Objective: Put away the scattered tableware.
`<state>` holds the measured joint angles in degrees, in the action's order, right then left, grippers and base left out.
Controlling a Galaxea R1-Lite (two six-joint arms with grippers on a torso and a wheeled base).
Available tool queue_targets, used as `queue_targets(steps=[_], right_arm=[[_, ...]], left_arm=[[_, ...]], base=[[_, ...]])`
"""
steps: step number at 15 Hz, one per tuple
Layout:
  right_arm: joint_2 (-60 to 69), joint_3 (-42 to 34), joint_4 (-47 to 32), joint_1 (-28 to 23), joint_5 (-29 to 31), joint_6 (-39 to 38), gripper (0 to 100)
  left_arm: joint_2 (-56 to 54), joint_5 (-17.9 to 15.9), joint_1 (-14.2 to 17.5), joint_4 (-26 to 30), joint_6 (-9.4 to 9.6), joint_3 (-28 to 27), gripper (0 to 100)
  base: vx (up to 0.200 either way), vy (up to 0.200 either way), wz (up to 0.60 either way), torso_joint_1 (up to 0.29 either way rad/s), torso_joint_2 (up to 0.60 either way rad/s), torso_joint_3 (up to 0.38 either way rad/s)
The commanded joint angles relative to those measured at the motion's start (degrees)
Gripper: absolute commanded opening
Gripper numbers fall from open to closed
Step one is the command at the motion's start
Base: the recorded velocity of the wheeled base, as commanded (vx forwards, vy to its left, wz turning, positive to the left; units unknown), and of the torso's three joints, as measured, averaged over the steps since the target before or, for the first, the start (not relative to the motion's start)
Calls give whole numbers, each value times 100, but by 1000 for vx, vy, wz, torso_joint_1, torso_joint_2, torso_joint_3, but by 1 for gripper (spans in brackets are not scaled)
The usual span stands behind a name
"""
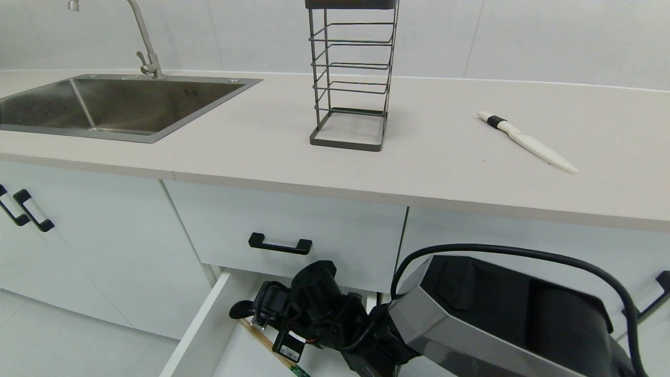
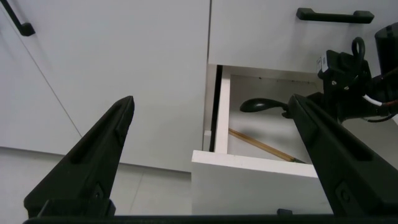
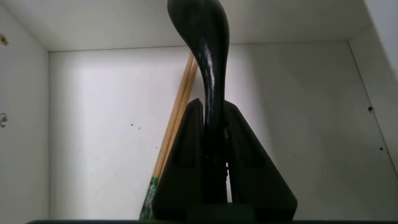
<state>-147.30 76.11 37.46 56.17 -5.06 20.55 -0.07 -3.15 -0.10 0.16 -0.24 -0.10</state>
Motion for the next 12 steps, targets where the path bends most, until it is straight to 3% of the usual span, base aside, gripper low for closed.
queue_targets(steps=[1, 4, 5, 12], right_arm=[[-27, 53, -37, -1, -57, 54, 0], [-27, 53, -81, -1, -109, 80, 0], [-27, 53, -81, -1, -136, 80, 100], [246, 212, -380, 104, -443, 406, 100]], left_arm=[[7, -2, 1, 2, -2, 1, 100], [7, -2, 1, 2, -2, 1, 100], [7, -2, 1, 2, -2, 1, 100], [7, -2, 1, -7, -2, 1, 100]], base=[[0, 0, 0, 0, 0, 0], [0, 0, 0, 0, 0, 0], [0, 0, 0, 0, 0, 0], [0, 0, 0, 0, 0, 0]])
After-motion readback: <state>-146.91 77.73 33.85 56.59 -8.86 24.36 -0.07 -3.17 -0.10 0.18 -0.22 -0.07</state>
